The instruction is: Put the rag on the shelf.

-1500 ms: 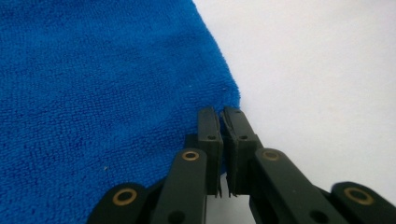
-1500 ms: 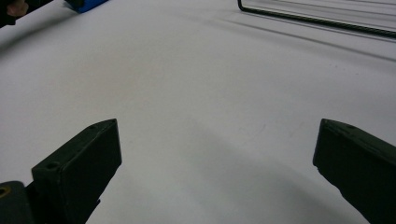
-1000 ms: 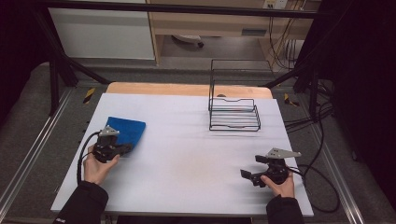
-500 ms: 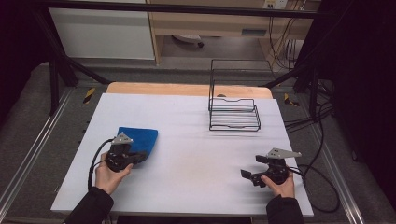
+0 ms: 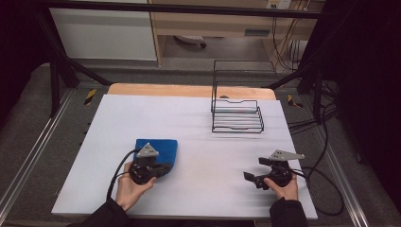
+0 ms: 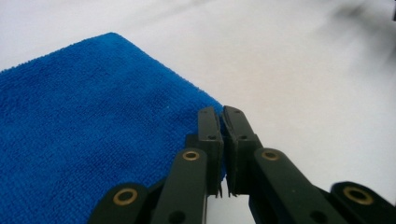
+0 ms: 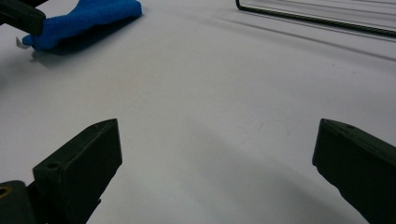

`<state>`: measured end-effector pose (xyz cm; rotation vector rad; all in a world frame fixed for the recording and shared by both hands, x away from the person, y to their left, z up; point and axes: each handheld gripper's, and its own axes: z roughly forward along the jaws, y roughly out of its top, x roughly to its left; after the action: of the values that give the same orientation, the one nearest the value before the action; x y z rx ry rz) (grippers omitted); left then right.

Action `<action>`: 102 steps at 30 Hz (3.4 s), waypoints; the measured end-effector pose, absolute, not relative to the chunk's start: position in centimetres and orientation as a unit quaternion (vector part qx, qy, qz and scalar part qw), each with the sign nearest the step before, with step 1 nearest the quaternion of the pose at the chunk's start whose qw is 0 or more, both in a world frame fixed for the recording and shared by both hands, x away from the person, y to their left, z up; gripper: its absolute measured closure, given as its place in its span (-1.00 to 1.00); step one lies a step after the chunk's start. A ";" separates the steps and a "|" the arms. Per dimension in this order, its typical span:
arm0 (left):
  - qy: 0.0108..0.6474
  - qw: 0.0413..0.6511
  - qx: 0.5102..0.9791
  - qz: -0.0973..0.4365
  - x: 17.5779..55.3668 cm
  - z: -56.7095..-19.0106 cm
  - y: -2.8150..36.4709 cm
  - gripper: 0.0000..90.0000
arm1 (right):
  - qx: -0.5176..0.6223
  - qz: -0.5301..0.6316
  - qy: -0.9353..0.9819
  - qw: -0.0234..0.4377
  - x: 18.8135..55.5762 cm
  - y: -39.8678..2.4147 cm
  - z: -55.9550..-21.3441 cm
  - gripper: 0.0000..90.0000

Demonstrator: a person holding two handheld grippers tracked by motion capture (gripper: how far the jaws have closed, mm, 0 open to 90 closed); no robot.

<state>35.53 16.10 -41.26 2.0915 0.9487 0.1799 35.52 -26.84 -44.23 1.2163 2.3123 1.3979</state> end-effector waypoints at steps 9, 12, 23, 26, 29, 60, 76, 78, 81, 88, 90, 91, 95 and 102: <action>0.363 0.396 0.841 0.062 35.0 -42.3 13.2 0.90 | 0.408 0.467 0.779 0.091 35.5 -26.8 -44.3 -0.96; 0.365 0.389 0.844 0.055 35.2 -43.0 13.0 0.89 | 0.409 0.468 0.778 0.090 35.5 -26.8 -44.3 -0.95; 0.352 0.387 0.851 0.054 35.4 -42.2 14.0 0.34 | 0.414 0.465 0.777 0.094 35.6 -26.6 -44.2 -0.94; 0.351 0.392 0.849 0.057 35.6 -41.9 14.9 0.21 | 0.417 0.467 0.774 0.094 35.6 -26.4 -44.1 -0.95; 0.352 0.392 0.847 0.065 35.8 -41.6 16.0 0.03 | 0.415 0.465 0.777 0.095 35.6 -26.2 -44.0 -0.95; 0.406 0.380 0.818 0.145 37.1 -42.0 26.7 -0.87 | 0.370 0.434 0.816 0.094 39.5 -12.1 -42.5 -0.87; 0.416 0.380 0.811 0.159 37.3 -42.4 28.0 -0.87 | 0.381 0.410 0.827 0.061 43.0 -5.1 -44.2 -0.01; 0.415 0.379 0.811 0.160 37.3 -42.4 28.0 -0.87 | 0.381 0.404 0.830 0.060 42.9 -4.8 -44.6 0.10; 0.415 0.377 0.812 0.162 37.3 -42.5 28.0 -0.87 | 0.377 0.403 0.832 0.060 42.8 -4.4 -44.9 0.25; 0.417 0.379 0.808 0.168 37.3 -42.4 28.1 -0.87 | 0.395 0.401 0.826 0.043 42.6 -4.1 -45.3 0.52; 0.418 0.377 0.809 0.169 37.3 -42.4 28.0 -0.87 | 0.398 0.401 0.824 0.039 42.6 -4.1 -45.3 0.63; 0.418 0.377 0.809 0.170 37.3 -42.4 28.0 -0.87 | 0.401 0.402 0.823 0.035 42.5 -4.0 -45.3 0.68; 0.419 0.379 0.807 0.172 37.3 -42.4 28.0 -0.87 | 0.410 0.403 0.818 0.030 42.4 -3.9 -45.3 0.86; 0.418 0.376 0.809 0.171 37.3 -42.5 28.1 -0.87 | 0.422 0.405 0.810 0.032 41.8 -4.3 -44.1 0.93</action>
<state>37.33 28.10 -42.47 2.0692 1.0696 0.4383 41.78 -4.27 -44.14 1.3012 2.4949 1.2487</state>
